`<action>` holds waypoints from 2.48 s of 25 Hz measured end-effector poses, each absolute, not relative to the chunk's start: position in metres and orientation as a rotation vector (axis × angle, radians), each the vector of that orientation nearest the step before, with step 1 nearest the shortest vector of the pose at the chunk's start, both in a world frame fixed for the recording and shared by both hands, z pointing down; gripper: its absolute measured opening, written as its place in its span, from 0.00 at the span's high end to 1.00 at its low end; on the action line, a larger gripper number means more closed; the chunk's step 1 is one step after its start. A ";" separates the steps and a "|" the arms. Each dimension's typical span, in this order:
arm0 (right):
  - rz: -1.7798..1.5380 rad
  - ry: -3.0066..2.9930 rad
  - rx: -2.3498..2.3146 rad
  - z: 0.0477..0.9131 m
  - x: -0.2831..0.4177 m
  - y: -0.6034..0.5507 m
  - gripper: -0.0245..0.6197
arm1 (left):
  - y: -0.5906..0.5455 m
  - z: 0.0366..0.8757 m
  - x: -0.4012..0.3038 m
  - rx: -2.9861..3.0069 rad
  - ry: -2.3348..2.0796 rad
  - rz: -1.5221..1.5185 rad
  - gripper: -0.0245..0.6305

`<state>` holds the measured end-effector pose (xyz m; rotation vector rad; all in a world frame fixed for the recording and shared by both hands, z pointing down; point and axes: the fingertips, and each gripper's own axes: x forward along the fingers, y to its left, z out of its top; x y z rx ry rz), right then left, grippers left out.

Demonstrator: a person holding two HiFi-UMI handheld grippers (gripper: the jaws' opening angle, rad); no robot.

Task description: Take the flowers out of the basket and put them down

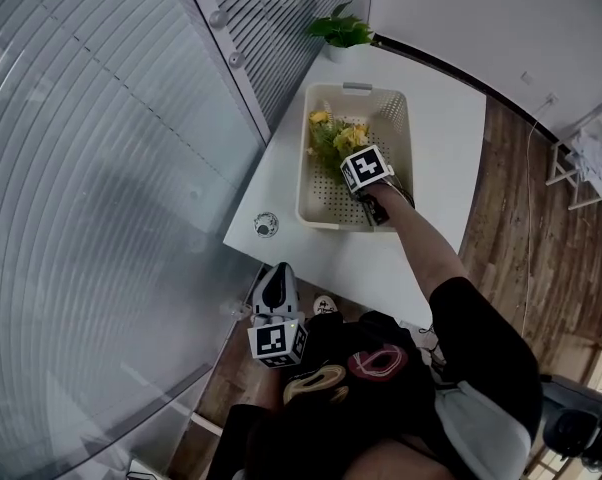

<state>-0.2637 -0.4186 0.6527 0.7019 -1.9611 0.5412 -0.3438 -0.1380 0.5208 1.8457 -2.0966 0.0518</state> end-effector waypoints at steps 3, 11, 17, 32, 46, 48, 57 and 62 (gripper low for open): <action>0.514 -1.959 0.723 0.656 -0.263 -0.419 0.64 | -0.137 0.523 -0.345 1.835 -2.098 0.061 0.93; 0.430 -1.997 0.719 0.653 -0.268 -0.418 0.78 | -0.142 0.521 -0.333 1.861 -2.081 0.071 0.93; 0.498 -2.013 0.786 0.651 -0.258 -0.424 0.87 | -0.143 0.516 -0.331 1.871 -2.100 0.085 0.93; 0.465 -2.177 0.814 0.599 -0.265 -0.433 0.89 | -0.133 0.521 -0.333 1.866 -2.101 0.089 0.93; 0.297 -2.405 0.835 0.511 -0.277 -0.425 0.89 | -0.124 0.517 -0.324 1.897 -2.089 0.083 0.93; 0.296 -2.451 0.822 0.497 -0.278 -0.420 0.89 | -0.123 0.515 -0.322 1.903 -2.088 0.083 0.93; 0.234 -2.603 0.855 0.432 -0.265 -0.398 0.89 | -0.117 0.512 -0.310 1.946 -2.080 0.087 0.93; 0.193 -2.658 0.899 0.402 -0.245 -0.382 0.89 | -0.113 0.507 -0.311 1.957 -2.105 0.084 0.93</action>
